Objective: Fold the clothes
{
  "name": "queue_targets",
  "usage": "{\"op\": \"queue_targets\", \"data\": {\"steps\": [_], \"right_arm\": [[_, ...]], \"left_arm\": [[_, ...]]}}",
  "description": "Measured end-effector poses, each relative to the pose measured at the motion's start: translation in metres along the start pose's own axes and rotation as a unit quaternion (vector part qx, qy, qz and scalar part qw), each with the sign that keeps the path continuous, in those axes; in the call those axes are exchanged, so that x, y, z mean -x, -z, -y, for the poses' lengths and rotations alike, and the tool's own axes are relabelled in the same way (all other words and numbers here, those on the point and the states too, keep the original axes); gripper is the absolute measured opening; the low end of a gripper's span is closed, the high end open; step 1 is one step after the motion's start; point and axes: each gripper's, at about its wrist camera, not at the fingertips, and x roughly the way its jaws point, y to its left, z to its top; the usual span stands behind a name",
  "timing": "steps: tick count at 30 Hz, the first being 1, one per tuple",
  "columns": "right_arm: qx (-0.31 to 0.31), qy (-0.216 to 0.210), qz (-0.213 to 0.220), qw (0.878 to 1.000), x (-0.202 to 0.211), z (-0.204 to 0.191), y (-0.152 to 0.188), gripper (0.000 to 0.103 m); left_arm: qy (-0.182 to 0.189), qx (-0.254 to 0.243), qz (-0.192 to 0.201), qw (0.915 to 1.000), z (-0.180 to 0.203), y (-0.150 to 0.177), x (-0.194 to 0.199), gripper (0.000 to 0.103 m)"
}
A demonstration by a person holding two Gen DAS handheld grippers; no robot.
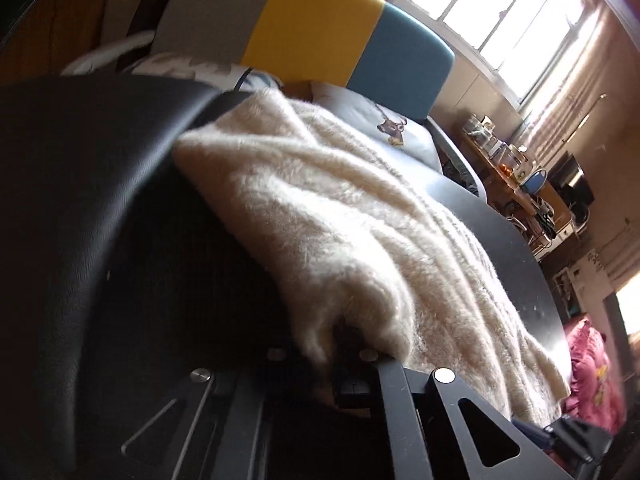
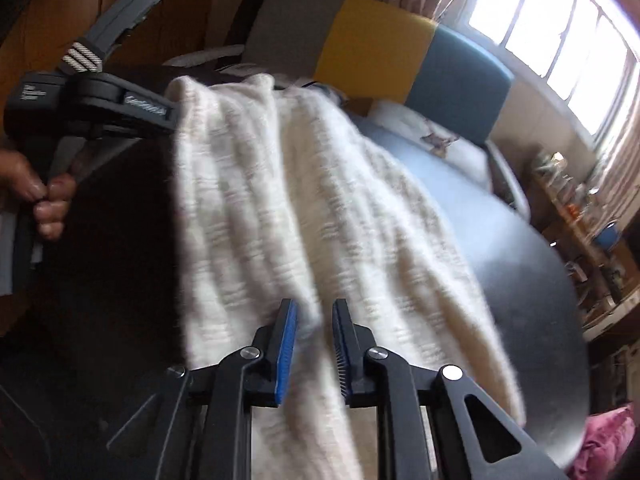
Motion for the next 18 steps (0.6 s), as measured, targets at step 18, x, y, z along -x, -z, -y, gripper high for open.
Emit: {"op": "queue_targets", "data": {"steps": [18], "right_arm": [[0.023, 0.043, -0.003, 0.999, 0.003, 0.004, -0.004, 0.034]], "left_arm": [[0.086, -0.079, -0.013, 0.9931, 0.074, -0.062, 0.006, 0.007]]}}
